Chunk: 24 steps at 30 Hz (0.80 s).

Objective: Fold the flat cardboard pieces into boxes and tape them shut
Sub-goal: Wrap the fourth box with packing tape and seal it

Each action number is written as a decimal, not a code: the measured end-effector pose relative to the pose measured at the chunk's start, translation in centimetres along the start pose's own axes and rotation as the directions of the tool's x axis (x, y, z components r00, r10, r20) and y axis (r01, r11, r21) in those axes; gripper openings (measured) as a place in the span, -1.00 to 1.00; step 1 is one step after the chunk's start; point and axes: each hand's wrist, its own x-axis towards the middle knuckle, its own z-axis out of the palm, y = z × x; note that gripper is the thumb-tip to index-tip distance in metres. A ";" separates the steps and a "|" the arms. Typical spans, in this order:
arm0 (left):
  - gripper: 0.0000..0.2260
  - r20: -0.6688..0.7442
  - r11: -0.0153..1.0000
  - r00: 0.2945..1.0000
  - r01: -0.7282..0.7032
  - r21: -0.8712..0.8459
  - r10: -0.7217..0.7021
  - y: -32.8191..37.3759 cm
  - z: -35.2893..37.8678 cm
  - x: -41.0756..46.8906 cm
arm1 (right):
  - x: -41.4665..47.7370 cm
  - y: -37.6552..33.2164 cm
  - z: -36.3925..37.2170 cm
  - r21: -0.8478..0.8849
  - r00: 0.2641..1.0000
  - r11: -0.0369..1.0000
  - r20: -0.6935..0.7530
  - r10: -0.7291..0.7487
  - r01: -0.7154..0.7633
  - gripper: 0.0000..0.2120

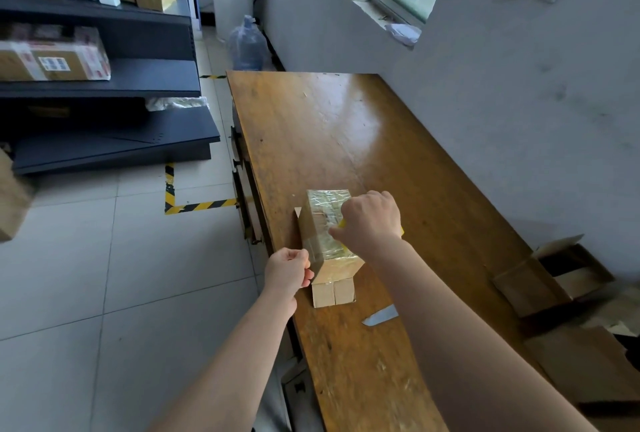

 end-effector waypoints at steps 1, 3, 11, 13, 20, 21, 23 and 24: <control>-0.92 -0.003 1.000 1.000 0.004 -0.002 -0.004 -0.1 0.0 0.1 | 0.1 -0.1 0.1 -0.011 1.000 1.000 0.006 0.006 -0.006 -0.68; -0.92 -0.007 1.000 1.000 0.011 -0.001 -0.011 -0.1 0.1 0.4 | 0.2 -0.3 0.2 -0.024 1.000 1.000 0.019 0.019 -0.019 -0.67; -0.93 0.033 0.997 0.997 0.076 -0.013 -0.076 -1.2 0.5 1.0 | 0.5 -0.2 1.4 -0.054 0.997 0.998 0.058 0.046 -0.042 -0.71; -0.93 0.034 0.997 0.996 0.081 0.001 -0.081 -1.4 0.8 1.2 | 0.6 -0.2 1.8 -0.054 0.997 0.997 0.060 0.055 -0.052 -0.71; -0.91 0.061 0.996 0.995 0.073 0.045 -0.076 -1.8 1.7 1.1 | 0.8 -0.1 2.3 -0.030 0.996 0.998 0.066 0.060 -0.058 -0.69; -0.89 0.068 0.996 0.996 0.056 0.076 -0.061 -2.0 1.8 1.1 | 0.9 -0.2 2.3 -0.028 0.996 0.998 0.068 0.057 -0.055 -0.70; -0.86 0.070 0.987 0.997 0.011 0.159 -0.022 -2.2 2.1 1.2 | 1.1 -0.3 2.2 -0.025 0.995 0.999 0.081 0.049 -0.048 -0.70; -0.84 0.067 0.979 0.998 -0.012 0.205 -0.001 -2.2 2.2 1.2 | 1.2 -0.4 2.2 -0.024 0.995 0.999 0.087 0.046 -0.044 -0.70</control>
